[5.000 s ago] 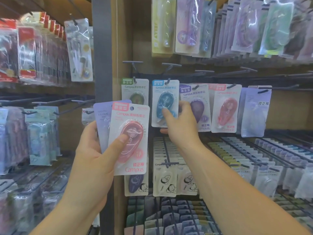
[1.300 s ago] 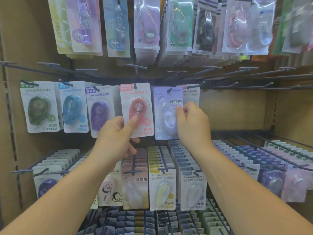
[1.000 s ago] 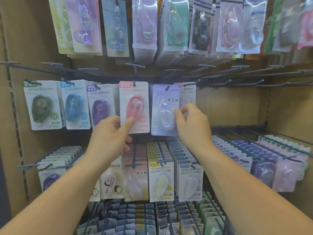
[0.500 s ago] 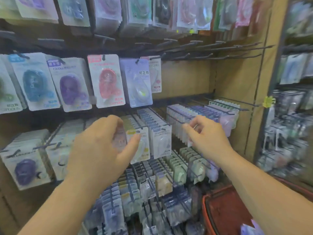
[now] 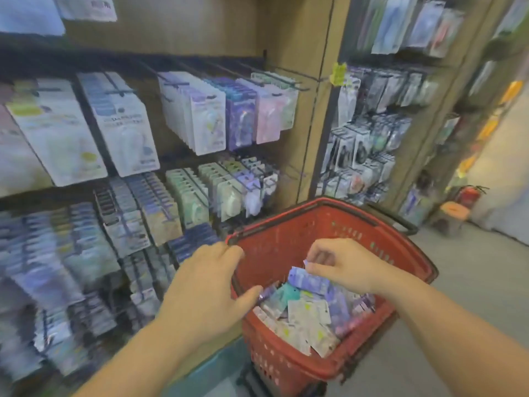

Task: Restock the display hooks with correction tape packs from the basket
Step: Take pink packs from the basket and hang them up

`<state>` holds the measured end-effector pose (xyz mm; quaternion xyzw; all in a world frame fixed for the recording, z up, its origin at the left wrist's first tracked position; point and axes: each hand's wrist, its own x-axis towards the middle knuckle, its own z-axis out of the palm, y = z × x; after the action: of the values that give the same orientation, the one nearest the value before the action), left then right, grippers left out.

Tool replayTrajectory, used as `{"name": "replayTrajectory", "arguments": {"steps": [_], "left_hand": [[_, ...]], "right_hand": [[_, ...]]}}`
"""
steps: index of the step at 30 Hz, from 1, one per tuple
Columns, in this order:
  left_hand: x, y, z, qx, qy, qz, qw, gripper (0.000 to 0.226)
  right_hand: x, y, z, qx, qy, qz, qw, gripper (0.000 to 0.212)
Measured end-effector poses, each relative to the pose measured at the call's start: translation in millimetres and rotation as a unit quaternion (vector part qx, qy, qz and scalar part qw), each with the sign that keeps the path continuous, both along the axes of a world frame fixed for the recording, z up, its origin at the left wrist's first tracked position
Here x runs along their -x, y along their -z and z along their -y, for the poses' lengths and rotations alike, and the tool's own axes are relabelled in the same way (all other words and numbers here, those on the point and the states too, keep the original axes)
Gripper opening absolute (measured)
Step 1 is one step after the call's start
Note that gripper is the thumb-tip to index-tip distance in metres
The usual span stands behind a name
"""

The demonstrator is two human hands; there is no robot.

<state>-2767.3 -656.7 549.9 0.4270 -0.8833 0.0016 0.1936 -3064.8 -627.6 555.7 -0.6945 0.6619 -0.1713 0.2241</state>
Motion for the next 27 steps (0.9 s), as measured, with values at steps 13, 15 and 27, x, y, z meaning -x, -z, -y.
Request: {"name": "replayTrajectory", "arguments": {"steps": [13, 15, 27], "left_hand": [[115, 83, -20, -0.116, -0.19, 0.117, 0.968, 0.066], [115, 91, -24, -0.128, -0.21, 0.117, 0.962, 0.067], [112, 111, -13, -0.182, -0.218, 0.091, 0.954, 0.077]], "right_hand": [[134, 94, 46, -0.154, -0.16, -0.017, 0.975, 0.016], [136, 100, 61, -0.17, -0.182, -0.026, 0.968, 0.018], [153, 132, 111, -0.248, -0.15, -0.01, 0.957, 0.018]]}}
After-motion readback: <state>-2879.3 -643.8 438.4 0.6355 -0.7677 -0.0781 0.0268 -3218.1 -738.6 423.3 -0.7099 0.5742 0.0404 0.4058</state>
